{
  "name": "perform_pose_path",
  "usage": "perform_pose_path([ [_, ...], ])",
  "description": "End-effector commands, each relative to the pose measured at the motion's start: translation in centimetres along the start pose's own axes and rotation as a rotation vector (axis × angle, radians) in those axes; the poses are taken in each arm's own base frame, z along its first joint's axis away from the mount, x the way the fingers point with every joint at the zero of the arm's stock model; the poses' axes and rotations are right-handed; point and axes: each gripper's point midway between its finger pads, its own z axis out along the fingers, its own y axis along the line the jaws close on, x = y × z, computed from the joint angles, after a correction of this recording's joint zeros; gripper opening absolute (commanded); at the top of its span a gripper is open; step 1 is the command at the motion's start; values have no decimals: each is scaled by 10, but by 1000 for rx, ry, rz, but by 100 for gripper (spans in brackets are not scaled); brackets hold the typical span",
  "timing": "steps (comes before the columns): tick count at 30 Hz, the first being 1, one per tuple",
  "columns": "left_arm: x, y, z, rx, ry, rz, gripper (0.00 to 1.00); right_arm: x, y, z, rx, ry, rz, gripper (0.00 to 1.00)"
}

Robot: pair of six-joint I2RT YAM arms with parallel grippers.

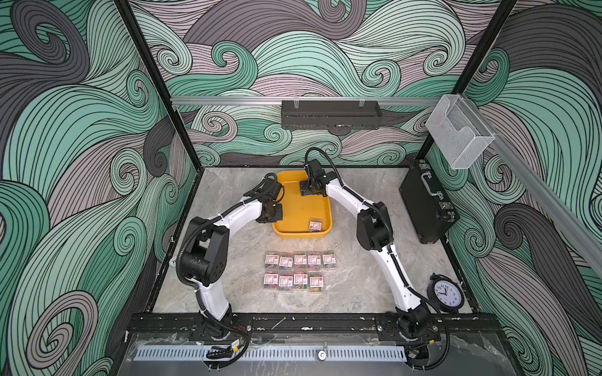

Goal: Take the paper clips out of the storage box
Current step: Move the storage box to the center of the board, then pick up the boxed paper clips from the storage box.

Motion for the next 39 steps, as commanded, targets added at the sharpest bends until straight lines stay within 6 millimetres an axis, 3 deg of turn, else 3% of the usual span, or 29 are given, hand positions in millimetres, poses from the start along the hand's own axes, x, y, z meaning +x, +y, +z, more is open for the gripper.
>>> perform_pose_path([
  [1, 6, -8, -12, 17, 6, 33, 8, -5, -15, 1, 50, -11, 2, 79],
  [10, 10, -11, -22, 12, 3, 36, 7, -1, -23, 20, 96, 1, 29, 78],
  [24, 12, -13, -22, 6, 2, 29, 8, 18, -36, 19, 153, 76, 47, 79],
  [26, 12, -12, -22, 1, 4, 30, 8, 18, -32, 22, 124, 77, 50, 76],
  [32, 11, -12, -23, -1, -3, 28, 13, 16, -26, 21, 88, 77, 51, 54],
  [39, 3, -11, -27, -13, -28, 29, 27, 7, -20, 9, -3, 79, 86, 46],
])
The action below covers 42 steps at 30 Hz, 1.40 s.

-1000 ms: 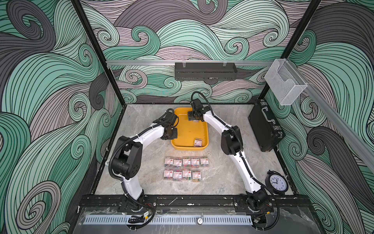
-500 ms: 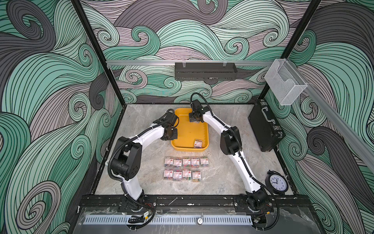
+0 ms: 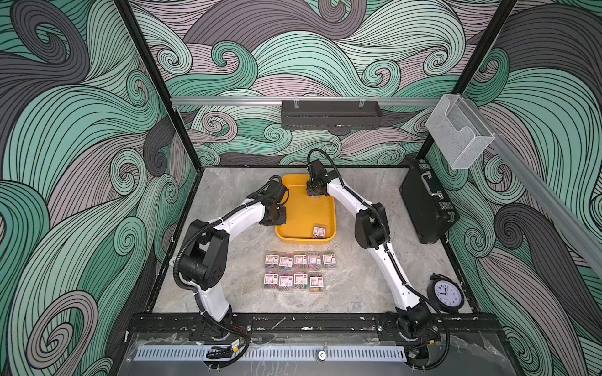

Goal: Take the paper clips out of the storage box
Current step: Pick up the boxed paper clips from the storage box.

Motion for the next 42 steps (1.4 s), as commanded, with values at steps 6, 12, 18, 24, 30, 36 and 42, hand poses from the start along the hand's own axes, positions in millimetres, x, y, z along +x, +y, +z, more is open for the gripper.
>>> perform_pose_path([
  [6, -29, 1, -36, -17, -98, 9, 36, -17, 18, -37, -203, 17, 50, 43],
  [12, -49, -10, -57, 55, -191, -13, 42, -29, 34, -73, -388, 25, 125, 42],
  [18, -75, -39, -62, 221, -312, -61, 45, -37, 54, -109, -531, -4, 237, 40],
  [24, -97, -64, -63, 379, -411, -127, 46, -46, 60, -150, -620, -102, 376, 40],
  [30, -111, -85, -61, 518, -476, -162, 49, -49, 62, -181, -695, -194, 504, 40],
  [36, -113, -97, -60, 604, -529, -152, 50, -48, 71, -200, -732, -240, 572, 41],
  [42, -111, -106, -62, 649, -570, -116, 50, -48, 78, -209, -739, -255, 595, 41],
])
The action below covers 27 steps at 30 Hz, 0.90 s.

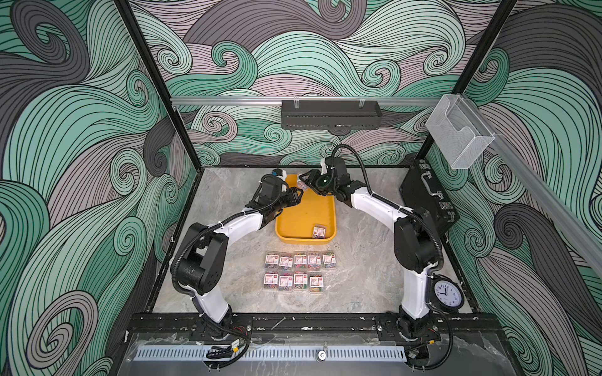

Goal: Take the paper clips out of the storage box
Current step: Pick up the boxed paper clips from the storage box.

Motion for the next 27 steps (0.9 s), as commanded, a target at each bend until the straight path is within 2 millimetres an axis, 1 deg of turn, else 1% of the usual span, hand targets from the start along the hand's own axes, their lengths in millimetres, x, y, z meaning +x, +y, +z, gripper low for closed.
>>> perform_pose_path([
  [1, -14, -22, 2, 92, -60, 26, 50, -15, 32, -14, -76, -75, 12, 41],
  [4, -15, -29, 3, 129, -68, 45, 50, -12, 34, -14, -80, -68, 15, 41],
  [7, -19, -31, 1, 137, -91, 59, 51, -10, 33, -14, -81, -69, 21, 41],
  [12, -26, -30, 3, 117, -112, 62, 50, -8, 33, -15, -98, -71, 45, 41],
  [22, -37, -32, 8, 118, -151, 70, 39, -4, 38, -16, -143, -71, 96, 40],
  [27, -42, -33, 9, 116, -172, 74, 32, 0, 35, -16, -142, -66, 105, 40],
])
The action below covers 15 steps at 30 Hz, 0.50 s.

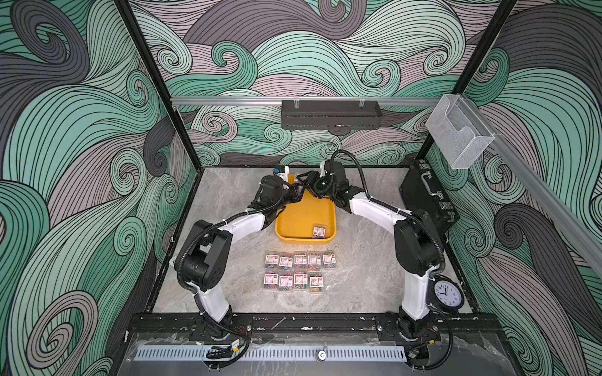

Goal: Take the paper clips out of the storage box
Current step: Pick up the boxed paper clips from the storage box.

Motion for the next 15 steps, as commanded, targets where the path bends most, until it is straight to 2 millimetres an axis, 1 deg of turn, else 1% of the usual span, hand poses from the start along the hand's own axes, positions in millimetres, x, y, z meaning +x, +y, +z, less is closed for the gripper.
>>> perform_pose_path([
  [1, -22, -13, 5, 29, -71, 36, 31, -6, 28, -14, -72, -25, -1, 40],
  [4, -23, -12, 5, 24, -74, 41, 25, -5, 27, -16, -71, -24, 0, 40],
  [9, -26, -14, 5, 23, -83, 54, 19, -2, 24, -12, -70, -14, 7, 41],
  [13, -27, -14, 4, 17, -74, 67, 17, -5, 24, -13, -69, -19, 6, 51],
  [15, -25, -12, 2, -1, -62, 71, 16, -8, 24, -15, -70, -24, 8, 55],
])
